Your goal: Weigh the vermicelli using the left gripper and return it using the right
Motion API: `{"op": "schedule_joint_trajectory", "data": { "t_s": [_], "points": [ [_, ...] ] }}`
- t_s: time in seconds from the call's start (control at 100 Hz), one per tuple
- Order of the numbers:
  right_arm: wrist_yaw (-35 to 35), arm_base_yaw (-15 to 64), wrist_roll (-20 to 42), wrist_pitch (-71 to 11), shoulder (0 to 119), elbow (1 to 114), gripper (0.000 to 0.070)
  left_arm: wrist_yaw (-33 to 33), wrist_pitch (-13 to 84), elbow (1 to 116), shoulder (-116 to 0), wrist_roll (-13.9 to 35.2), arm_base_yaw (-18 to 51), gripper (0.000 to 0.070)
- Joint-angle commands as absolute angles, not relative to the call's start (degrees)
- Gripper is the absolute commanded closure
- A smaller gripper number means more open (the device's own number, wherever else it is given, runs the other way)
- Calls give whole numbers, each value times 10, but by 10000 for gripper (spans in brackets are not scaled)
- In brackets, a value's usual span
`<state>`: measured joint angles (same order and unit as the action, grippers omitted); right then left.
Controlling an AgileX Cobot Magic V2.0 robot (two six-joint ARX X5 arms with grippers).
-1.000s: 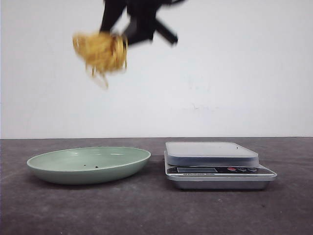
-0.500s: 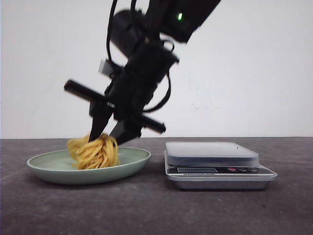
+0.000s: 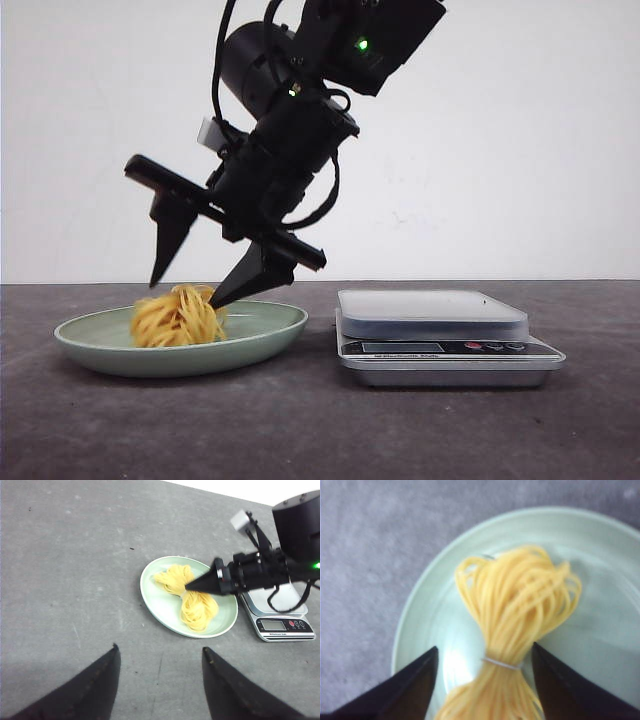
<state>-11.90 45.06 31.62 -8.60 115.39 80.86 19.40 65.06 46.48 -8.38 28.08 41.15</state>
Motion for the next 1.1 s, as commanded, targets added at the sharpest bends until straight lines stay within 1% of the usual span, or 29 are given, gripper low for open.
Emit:
{"op": "schedule_joint_trajectory", "data": {
  "t_s": [0.0, 0.13, 0.33, 0.51, 0.68, 0.8, 0.88, 0.96, 1.09],
  "points": [
    [-117, 449, 294, -89, 1128, 827, 302, 197, 648, 472, -85, 275, 415, 404],
    [-95, 427, 244, -138, 1051, 827, 303, 200, 643, 472, -85, 270, 415, 404],
    [-6, 399, 126, -252, 871, 827, 303, 199, 619, 472, -85, 259, 415, 404],
    [59, 396, 68, -356, 698, 827, 302, 199, 579, 472, -85, 246, 415, 404],
    [99, 413, 62, -466, 556, 826, 303, 199, 569, 472, -86, 244, 415, 404],
    [163, 436, 61, -562, 473, 824, 302, 199, 570, 472, -86, 244, 415, 403],
    [190, 447, 79, -619, 420, 823, 302, 199, 570, 472, -86, 244, 415, 403],
    [196, 451, 91, -651, 368, 820, 302, 199, 570, 472, -86, 244, 415, 403],
    [207, 449, 95, -663, 289, 796, 302, 199, 569, 472, -85, 245, 415, 403]
  ]
}}
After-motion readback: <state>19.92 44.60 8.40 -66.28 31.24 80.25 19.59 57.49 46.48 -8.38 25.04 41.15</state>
